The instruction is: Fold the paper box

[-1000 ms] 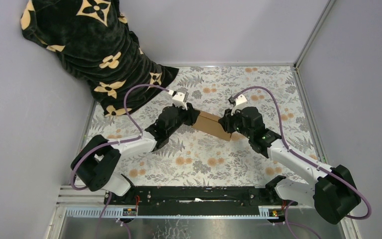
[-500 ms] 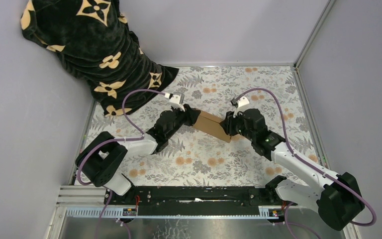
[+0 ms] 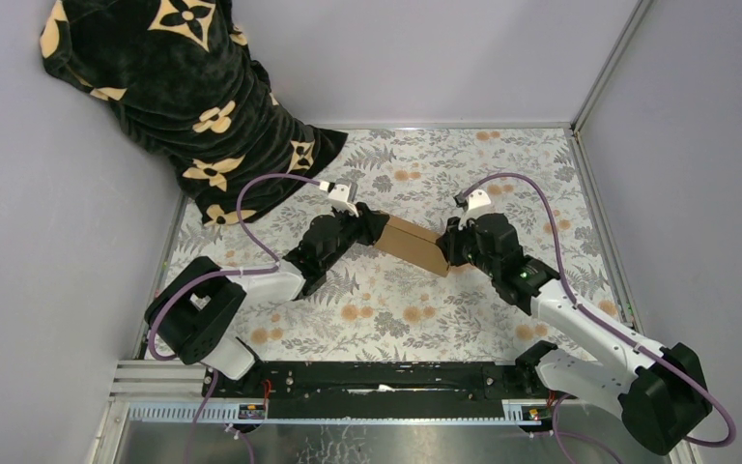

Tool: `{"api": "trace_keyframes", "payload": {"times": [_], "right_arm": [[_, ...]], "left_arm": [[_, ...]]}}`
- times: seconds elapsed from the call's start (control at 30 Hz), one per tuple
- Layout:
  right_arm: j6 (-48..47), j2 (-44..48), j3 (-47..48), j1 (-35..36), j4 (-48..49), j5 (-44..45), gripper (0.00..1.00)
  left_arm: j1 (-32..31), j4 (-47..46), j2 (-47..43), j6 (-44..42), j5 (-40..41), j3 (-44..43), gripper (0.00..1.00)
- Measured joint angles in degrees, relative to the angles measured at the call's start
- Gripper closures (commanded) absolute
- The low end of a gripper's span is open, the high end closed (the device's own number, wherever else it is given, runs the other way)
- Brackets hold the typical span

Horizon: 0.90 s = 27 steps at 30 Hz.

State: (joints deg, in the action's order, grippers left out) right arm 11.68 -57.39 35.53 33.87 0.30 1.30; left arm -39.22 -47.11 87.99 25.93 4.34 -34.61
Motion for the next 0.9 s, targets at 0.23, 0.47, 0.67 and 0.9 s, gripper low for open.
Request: {"api": "trace_keyframes", "payload": {"times": [0.23,0.47,0.67,0.9], "right_arm": [[2.6,-2.0,0.0,0.0,1.2,2.4,0.83],[6.3,-2.2,-0.2,0.0,1.8,3.7,0.80],[7.6,-2.5,1.5,-0.5,-0.9,3.7,0.80],[7.6,-9.4,6.9,-4.2,-2.2,1.9,0.81]], "left_arm": [[0.0,0.4,-0.2,0.0,0.4,0.0,0.62],[0.0,2.5,-1.4,0.1,0.7,0.0,0.62],[0.0,5.7,-3.3,0.8,0.8,0.0,0.62],[0.0,9.9,-5.1,2.4,1.4,-0.5,0.62]]}}
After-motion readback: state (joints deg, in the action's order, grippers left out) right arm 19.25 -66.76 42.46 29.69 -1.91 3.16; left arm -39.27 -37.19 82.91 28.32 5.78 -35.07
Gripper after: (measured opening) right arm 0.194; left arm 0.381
